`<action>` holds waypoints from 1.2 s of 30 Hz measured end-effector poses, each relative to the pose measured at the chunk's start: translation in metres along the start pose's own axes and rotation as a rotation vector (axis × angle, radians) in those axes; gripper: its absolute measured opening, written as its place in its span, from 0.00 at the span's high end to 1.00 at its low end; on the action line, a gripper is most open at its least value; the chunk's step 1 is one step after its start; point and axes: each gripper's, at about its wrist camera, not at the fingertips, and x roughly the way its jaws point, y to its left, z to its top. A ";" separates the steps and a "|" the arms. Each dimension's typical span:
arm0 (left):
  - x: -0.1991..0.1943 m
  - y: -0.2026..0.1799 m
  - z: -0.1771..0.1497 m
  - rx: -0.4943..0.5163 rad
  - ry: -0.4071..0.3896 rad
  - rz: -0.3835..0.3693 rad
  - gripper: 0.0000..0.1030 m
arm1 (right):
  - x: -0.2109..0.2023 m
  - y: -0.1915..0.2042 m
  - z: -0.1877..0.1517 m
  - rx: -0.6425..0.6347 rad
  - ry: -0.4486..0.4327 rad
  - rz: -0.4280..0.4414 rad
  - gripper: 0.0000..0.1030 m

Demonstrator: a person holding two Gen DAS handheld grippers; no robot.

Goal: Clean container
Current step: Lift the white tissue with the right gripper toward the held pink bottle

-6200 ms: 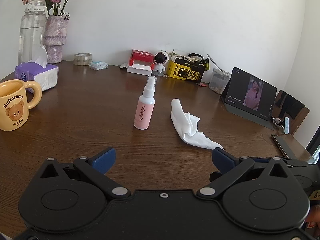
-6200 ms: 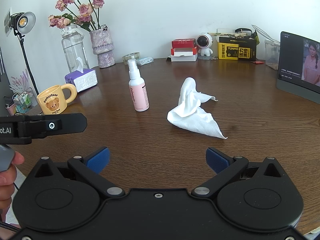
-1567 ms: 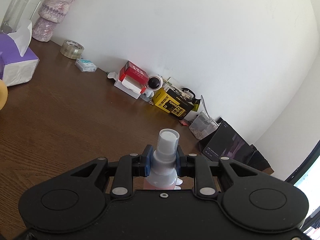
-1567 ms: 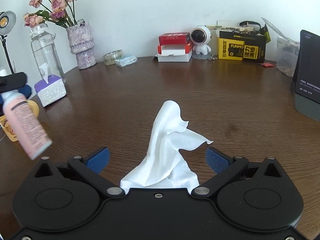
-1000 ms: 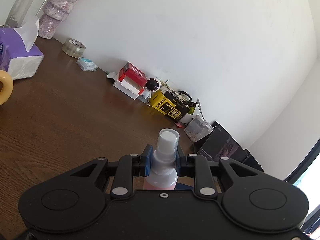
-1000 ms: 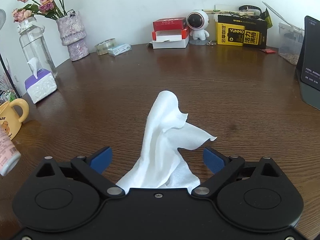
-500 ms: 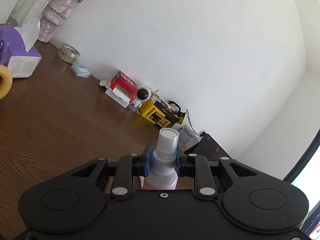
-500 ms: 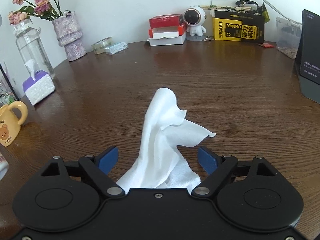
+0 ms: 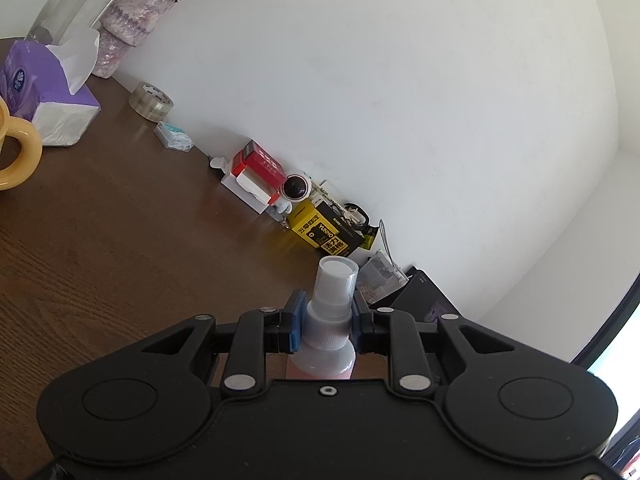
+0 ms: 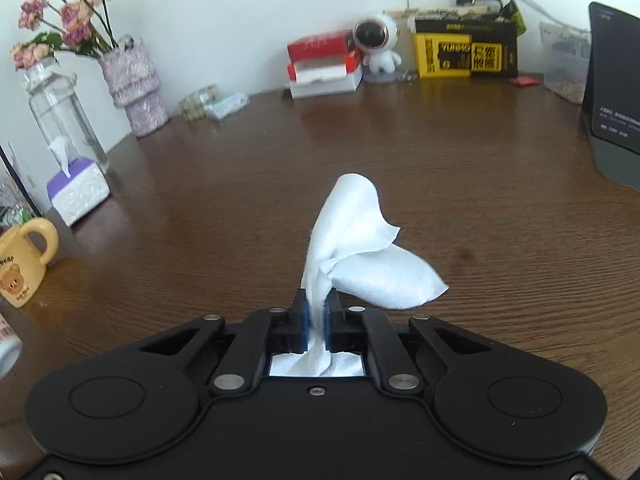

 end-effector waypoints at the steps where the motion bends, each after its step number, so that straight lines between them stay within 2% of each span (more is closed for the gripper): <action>1: 0.000 0.000 0.000 0.001 0.001 0.000 0.78 | -0.007 -0.001 -0.001 0.002 -0.031 0.006 0.94; 5: -0.001 0.000 -0.001 -0.002 0.006 0.001 0.78 | -0.039 -0.003 -0.009 0.027 -0.126 0.050 0.94; 10: 0.000 -0.003 -0.005 -0.006 0.009 -0.007 0.78 | -0.078 0.002 -0.026 0.055 -0.193 0.135 0.94; 17: 0.004 -0.008 -0.014 -0.028 0.028 -0.007 0.78 | -0.120 0.038 -0.051 0.037 -0.237 0.371 0.94; 20: 0.007 -0.011 -0.018 -0.037 0.041 0.000 0.78 | -0.133 0.053 -0.055 0.016 -0.252 0.437 0.94; 26: 0.009 -0.013 -0.025 -0.056 0.050 -0.011 0.78 | -0.137 0.065 -0.053 -0.012 -0.245 0.479 0.94; 36: 0.012 -0.015 -0.030 -0.062 0.068 -0.038 0.78 | -0.136 0.067 -0.041 -0.020 -0.242 0.484 0.94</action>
